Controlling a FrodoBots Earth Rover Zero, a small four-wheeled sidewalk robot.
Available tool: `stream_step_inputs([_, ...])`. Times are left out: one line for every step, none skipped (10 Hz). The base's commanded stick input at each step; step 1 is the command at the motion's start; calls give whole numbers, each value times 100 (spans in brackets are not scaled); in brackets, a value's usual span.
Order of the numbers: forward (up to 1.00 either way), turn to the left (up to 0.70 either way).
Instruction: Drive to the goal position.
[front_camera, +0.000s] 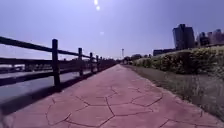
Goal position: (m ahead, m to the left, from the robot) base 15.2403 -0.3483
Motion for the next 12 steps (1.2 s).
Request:
stream_step_inputs([100, 1])
stream_step_inputs([100, 1])
stream_step_inputs([100, 1])
stream_step_inputs([100, 1])
stream_step_inputs([100, 1])
stream_step_inputs([100, 1])
stream_step_inputs([100, 1])
stream_step_inputs([100, 1])
stream_step_inputs([100, 1])
stream_step_inputs([100, 1])
stream_step_inputs([100, 1])
stream_step_inputs([100, 1])
